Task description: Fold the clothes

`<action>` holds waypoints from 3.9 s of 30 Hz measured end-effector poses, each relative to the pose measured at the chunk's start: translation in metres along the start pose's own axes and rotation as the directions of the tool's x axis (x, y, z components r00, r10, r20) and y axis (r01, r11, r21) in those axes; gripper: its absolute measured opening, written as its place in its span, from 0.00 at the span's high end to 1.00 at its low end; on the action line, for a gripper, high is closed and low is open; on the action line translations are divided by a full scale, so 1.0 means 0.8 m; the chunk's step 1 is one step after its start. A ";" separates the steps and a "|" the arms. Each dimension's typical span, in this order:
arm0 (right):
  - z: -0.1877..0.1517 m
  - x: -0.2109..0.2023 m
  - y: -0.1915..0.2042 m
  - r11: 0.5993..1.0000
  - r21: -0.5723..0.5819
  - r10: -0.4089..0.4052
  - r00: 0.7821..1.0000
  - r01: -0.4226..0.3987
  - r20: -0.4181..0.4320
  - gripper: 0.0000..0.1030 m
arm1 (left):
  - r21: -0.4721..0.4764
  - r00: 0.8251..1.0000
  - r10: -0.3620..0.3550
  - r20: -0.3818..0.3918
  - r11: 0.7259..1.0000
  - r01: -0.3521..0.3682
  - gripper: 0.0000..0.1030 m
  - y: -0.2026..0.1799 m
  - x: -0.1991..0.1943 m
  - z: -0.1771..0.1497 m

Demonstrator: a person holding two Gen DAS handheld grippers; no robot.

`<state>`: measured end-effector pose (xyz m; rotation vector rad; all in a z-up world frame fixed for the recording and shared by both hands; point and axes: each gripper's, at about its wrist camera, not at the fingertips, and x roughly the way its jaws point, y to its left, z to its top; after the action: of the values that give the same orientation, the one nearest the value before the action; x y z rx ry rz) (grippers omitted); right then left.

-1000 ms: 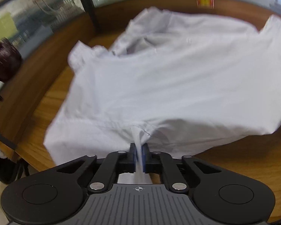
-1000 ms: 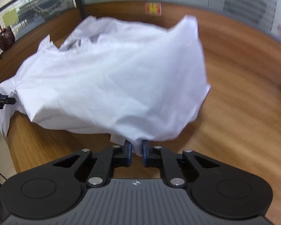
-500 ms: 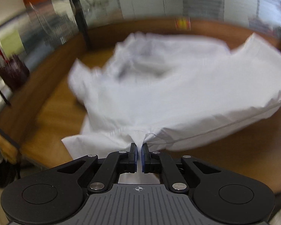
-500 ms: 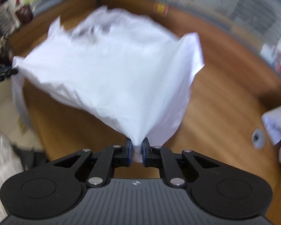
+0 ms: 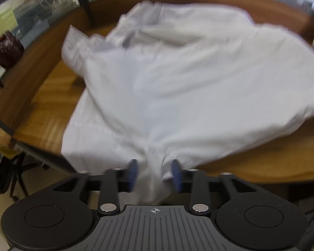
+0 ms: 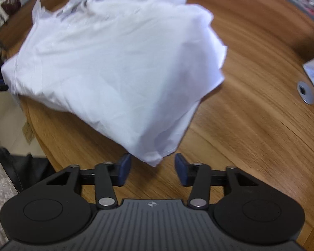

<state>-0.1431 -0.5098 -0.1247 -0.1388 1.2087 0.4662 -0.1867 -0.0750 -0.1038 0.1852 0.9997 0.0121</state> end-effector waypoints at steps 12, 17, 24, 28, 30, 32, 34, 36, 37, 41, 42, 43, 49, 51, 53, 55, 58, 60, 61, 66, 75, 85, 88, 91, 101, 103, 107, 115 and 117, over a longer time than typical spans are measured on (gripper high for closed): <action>-0.045 0.038 -0.005 1.000 0.018 0.021 0.993 -0.024 0.113 0.48 | 0.116 0.996 -0.082 0.029 0.990 0.079 0.46 -0.044 0.014 0.049; -0.044 0.044 -0.003 0.999 0.019 -0.029 0.992 0.027 0.119 0.91 | 0.104 0.997 -0.078 -0.014 0.991 0.079 0.46 -0.041 0.037 0.057; -0.051 -0.027 0.008 0.989 -0.051 -0.130 0.979 0.139 0.157 0.94 | 0.088 0.995 -0.072 -0.074 0.993 0.078 0.46 -0.037 0.069 0.068; -0.067 -0.022 0.013 0.987 -0.083 -0.133 0.990 0.136 0.042 0.94 | 0.095 0.992 -0.078 -0.094 0.992 0.087 0.46 -0.031 0.076 0.069; -0.076 -0.011 0.011 0.990 -0.078 -0.120 0.993 0.118 -0.018 0.94 | 0.099 0.992 -0.077 -0.102 0.991 0.087 0.46 -0.025 0.078 0.071; -0.081 -0.005 0.008 0.991 -0.061 -0.119 0.992 0.116 -0.046 0.91 | 0.097 0.992 -0.073 -0.101 0.992 0.083 0.46 -0.016 0.078 0.073; -0.080 -0.011 0.004 0.992 -0.036 -0.127 0.991 0.125 -0.049 0.85 | 0.088 0.994 -0.067 -0.091 0.993 0.075 0.46 -0.005 0.075 0.077; -0.076 -0.026 0.000 0.991 -0.012 -0.130 0.991 0.130 -0.032 0.79 | 0.063 0.995 -0.058 -0.078 0.996 0.063 0.46 0.006 0.070 0.083; -0.072 -0.037 -0.003 0.992 0.002 -0.125 0.992 0.125 -0.016 0.76 | 0.047 0.996 -0.054 -0.072 0.997 0.057 0.46 0.011 0.067 0.088; -0.038 -0.068 -0.012 0.993 0.042 -0.116 0.992 0.113 0.052 0.70 | -0.033 0.999 -0.042 -0.027 0.999 0.042 0.46 0.036 0.048 0.113; -0.026 -0.074 -0.014 0.992 0.048 -0.116 0.991 0.113 0.070 0.69 | -0.051 0.999 -0.042 -0.013 0.998 0.041 0.44 0.042 0.042 0.120; -0.013 -0.079 -0.015 0.992 0.055 -0.116 0.989 0.112 0.088 0.66 | -0.070 0.999 -0.041 0.000 0.997 0.041 0.40 0.048 0.036 0.127; 0.061 -0.111 -0.026 0.990 0.093 -0.121 0.973 0.104 0.194 0.54 | -0.036 0.998 -0.041 0.047 0.998 0.043 0.36 0.074 0.054 0.187; 0.091 -0.112 -0.030 0.989 0.114 -0.123 0.966 0.099 0.228 0.53 | -0.006 0.997 -0.042 0.063 0.999 0.043 0.34 0.079 0.065 0.208; 0.124 -0.106 -0.032 0.986 0.139 -0.122 0.959 0.088 0.257 0.53 | 0.025 0.996 -0.044 0.079 0.999 0.042 0.31 0.085 0.076 0.229; 0.157 -0.094 -0.035 0.984 0.151 -0.135 0.953 0.097 0.270 0.49 | 0.055 0.994 -0.046 0.095 0.998 0.041 0.30 0.090 0.087 0.250; 0.205 -0.073 -0.037 0.981 0.156 -0.153 0.950 0.113 0.274 0.49 | 0.101 0.992 -0.050 0.119 0.994 0.038 0.25 0.099 0.104 0.281; 0.234 -0.056 -0.037 0.981 0.147 -0.161 0.950 0.125 0.267 0.48 | 0.131 0.989 -0.053 0.135 0.991 0.035 0.22 0.104 0.115 0.302; 0.246 -0.047 -0.041 0.981 0.145 -0.159 0.953 0.125 0.256 0.47 | 0.146 0.988 -0.054 0.143 0.989 0.033 0.20 0.107 0.120 0.312; 0.305 -0.001 -0.062 0.983 0.137 -0.151 0.967 0.125 0.204 0.34 | 0.211 0.985 -0.075 0.155 0.977 0.041 0.16 0.105 0.157 0.363; 0.377 0.080 -0.099 0.992 0.113 -0.076 0.987 0.061 0.140 0.27 | 0.305 0.985 -0.112 0.131 0.950 0.068 0.13 0.065 0.237 0.424; 0.451 0.184 -0.093 0.997 -0.065 0.048 0.999 -0.047 0.018 0.19 | 0.428 0.992 -0.086 0.094 0.903 0.038 0.73 0.039 0.293 0.436; 0.456 0.186 -0.087 0.994 -0.087 0.064 0.998 -0.062 0.020 0.38 | 0.430 0.992 -0.072 0.100 0.903 0.022 0.90 0.038 0.301 0.438; 0.461 0.188 -0.080 0.991 -0.109 0.080 0.997 -0.077 0.022 0.78 | 0.353 0.990 -0.049 0.131 0.936 -0.001 0.92 0.053 0.287 0.439; 0.474 0.073 -0.036 0.974 -0.175 -0.093 0.962 0.141 0.257 0.99 | 0.154 0.965 -0.045 0.257 0.988 0.005 0.93 0.106 0.214 0.448; 0.481 0.036 -0.018 0.953 -0.184 -0.167 0.925 0.240 0.341 0.99 | 0.136 0.956 -0.048 0.291 0.991 0.009 0.93 0.109 0.199 0.451; 0.481 -0.022 0.020 0.892 -0.203 -0.276 0.842 0.404 0.463 0.99 | 0.105 0.937 -0.064 0.343 0.994 0.030 0.93 0.123 0.162 0.448; 0.406 -0.015 0.059 0.872 -0.217 -0.310 0.839 0.438 0.447 0.99 | 0.176 0.937 -0.101 0.334 0.983 0.043 0.94 0.134 0.133 0.387; 0.377 0.005 0.066 0.884 -0.199 -0.316 0.854 0.423 0.414 0.99 | 0.196 0.944 -0.112 0.309 0.979 0.053 0.94 0.132 0.134 0.365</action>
<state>0.0974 -0.3565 -0.0123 -0.5042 0.7089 0.2998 0.1235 -0.0041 -0.0227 0.3052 0.6830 -0.1839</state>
